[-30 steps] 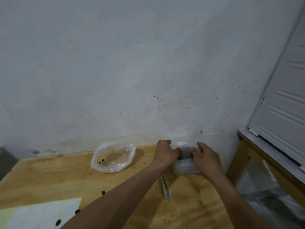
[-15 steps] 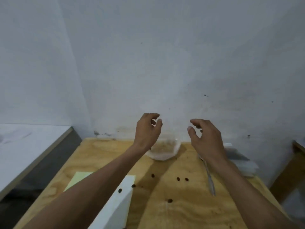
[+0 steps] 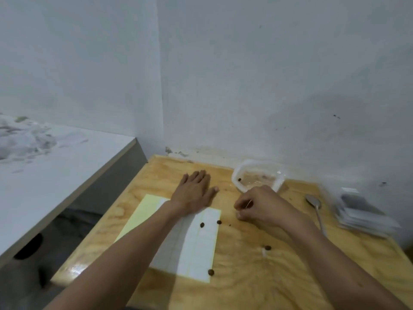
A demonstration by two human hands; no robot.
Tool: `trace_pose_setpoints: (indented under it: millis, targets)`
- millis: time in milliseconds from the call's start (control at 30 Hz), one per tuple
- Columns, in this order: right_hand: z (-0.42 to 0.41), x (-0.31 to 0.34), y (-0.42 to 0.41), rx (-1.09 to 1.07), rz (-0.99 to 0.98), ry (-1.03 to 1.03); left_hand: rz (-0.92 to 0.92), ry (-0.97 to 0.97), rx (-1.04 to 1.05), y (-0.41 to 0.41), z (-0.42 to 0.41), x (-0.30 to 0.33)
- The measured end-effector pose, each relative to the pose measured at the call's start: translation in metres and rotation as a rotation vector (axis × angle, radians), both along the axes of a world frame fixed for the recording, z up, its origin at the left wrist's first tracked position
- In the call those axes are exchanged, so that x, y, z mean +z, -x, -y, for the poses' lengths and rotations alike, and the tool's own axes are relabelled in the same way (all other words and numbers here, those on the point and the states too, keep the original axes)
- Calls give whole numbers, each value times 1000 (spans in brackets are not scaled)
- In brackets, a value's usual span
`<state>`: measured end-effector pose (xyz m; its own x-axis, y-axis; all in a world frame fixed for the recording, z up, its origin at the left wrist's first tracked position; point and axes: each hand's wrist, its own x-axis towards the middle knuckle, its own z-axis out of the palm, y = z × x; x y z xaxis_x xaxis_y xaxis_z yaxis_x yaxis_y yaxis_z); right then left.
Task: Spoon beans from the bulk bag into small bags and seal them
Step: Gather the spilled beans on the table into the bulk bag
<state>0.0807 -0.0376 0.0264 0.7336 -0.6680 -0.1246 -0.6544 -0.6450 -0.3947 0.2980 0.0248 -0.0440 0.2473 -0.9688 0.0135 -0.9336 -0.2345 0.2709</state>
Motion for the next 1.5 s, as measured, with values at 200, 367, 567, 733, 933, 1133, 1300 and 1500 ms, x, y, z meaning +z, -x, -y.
trace_pose_setpoints:
  millis: [200,367,567,733,933,1133,1300,1500]
  targets:
    - [-5,-7,3,-42,43,-13,4,22,-11,-2,1,-6]
    - [-18,-7,5,-330,530,-724,-8,45,-10,1,-1,-5]
    - [-23,-5,-4,-525,666,-1073,-22,43,-6,1,-2,-4]
    - [-36,-17,1,-155,389,-434,-17,44,-3,1,-1,-3]
    - [-38,-30,-7,-43,341,-292,-27,51,3,0,-3,-3]
    - [-39,-23,-9,-133,410,-475,-39,57,4,0,-3,-2]
    - [-38,-11,-17,-377,620,-1124,-49,85,6,1,-3,-3]
    - [-49,-19,-26,-167,407,-502,-48,92,2,1,-3,-3]
